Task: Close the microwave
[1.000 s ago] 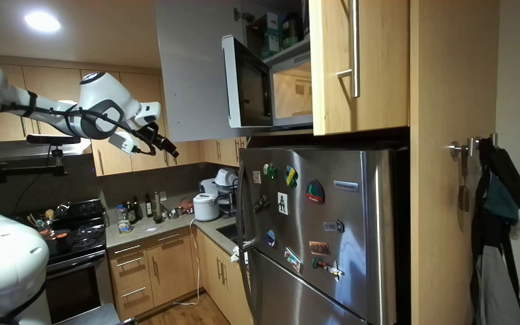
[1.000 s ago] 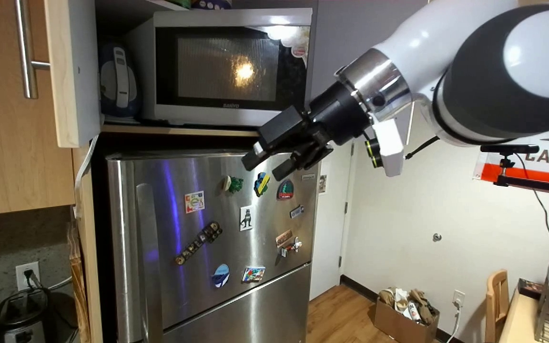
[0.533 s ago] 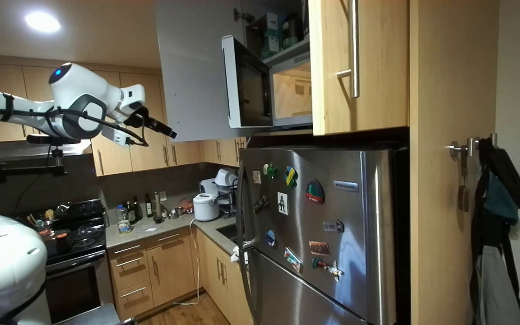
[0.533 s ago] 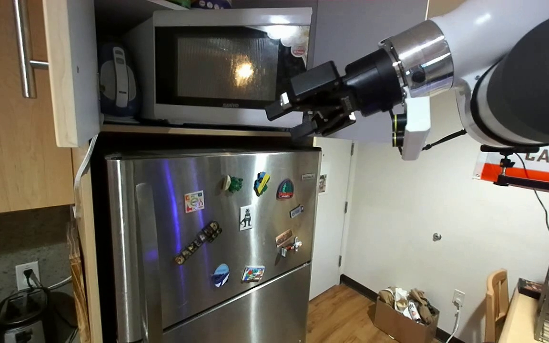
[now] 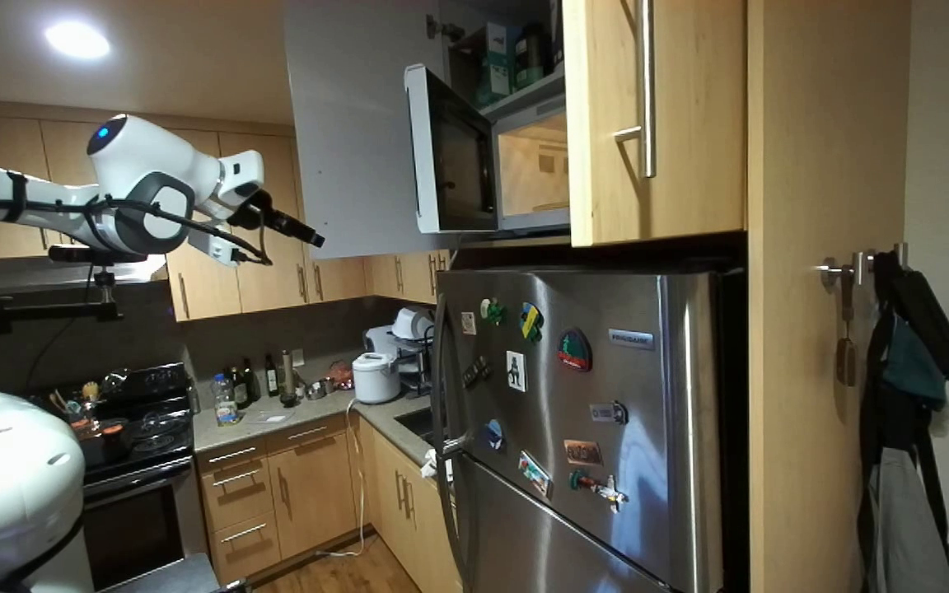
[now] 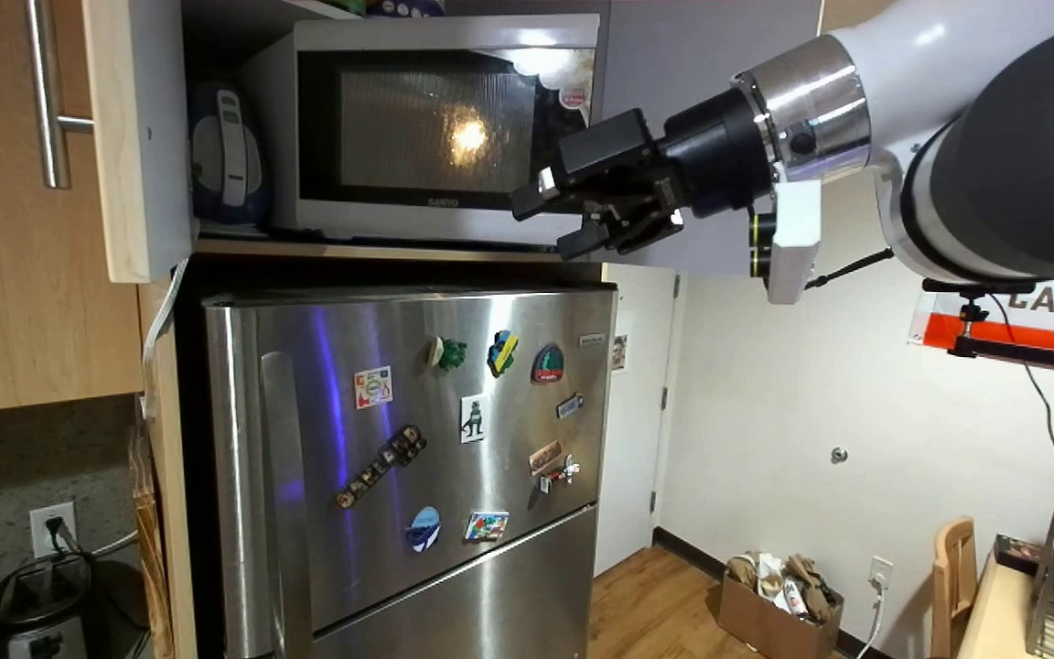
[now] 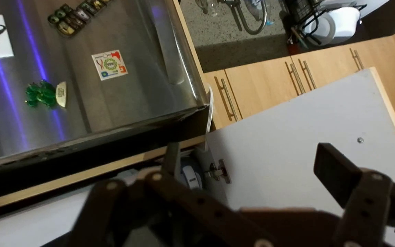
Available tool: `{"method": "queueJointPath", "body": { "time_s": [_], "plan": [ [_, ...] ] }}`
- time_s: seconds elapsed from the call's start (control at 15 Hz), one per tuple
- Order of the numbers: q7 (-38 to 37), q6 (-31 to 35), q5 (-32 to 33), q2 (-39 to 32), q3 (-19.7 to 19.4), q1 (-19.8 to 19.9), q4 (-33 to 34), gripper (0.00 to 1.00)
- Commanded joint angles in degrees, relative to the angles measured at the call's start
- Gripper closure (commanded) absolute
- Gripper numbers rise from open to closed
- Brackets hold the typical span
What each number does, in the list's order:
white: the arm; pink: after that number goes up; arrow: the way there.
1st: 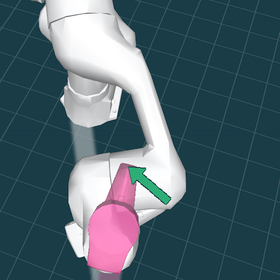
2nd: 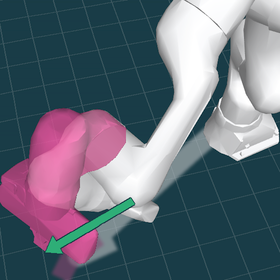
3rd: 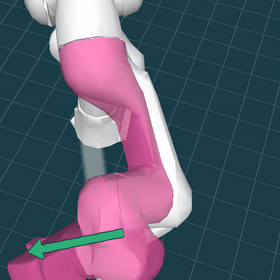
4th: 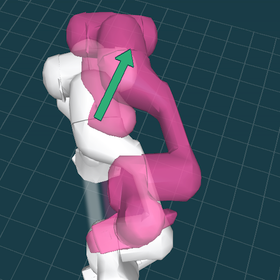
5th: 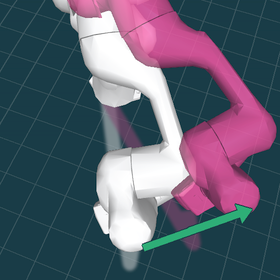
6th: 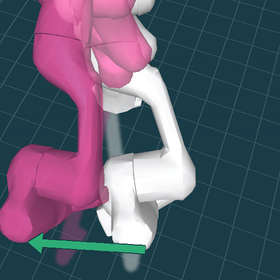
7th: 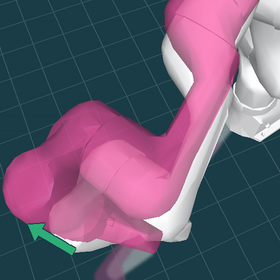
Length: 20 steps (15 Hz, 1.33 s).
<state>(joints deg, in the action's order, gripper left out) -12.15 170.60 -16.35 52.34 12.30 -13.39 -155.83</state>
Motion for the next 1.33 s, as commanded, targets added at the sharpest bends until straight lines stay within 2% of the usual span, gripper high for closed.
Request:
{"method": "queueJointPath", "body": {
  "time_s": [0.0,0.13,0.2,0.33,0.6,0.87,1.0,1.27],
  "plan": [
    [-4.2,6.4,0.6,-1.4,2.0,3.8,1.1,0.0],
    [-5.0,9.2,0.7,-2.1,2.5,5.3,1.6,0.03],
    [-5.5,10.4,0.8,-2.5,2.9,6.2,1.9,0.26],
    [-5.7,12.7,0.9,-3.3,3.9,7.8,2.3,0.32],
    [-6.6,18.1,0.6,-4.8,6.1,12.4,2.9,0.64],
    [-7.5,22.6,-0.6,-5.8,8.7,20.1,3.8,0.95],
    [-7.9,24.0,-1.2,-6.5,9.8,24.0,4.2,1.0],
    [-7.7,25.1,-2.3,-8.1,12.2,30.1,5.0,0.96]
  ]
}}
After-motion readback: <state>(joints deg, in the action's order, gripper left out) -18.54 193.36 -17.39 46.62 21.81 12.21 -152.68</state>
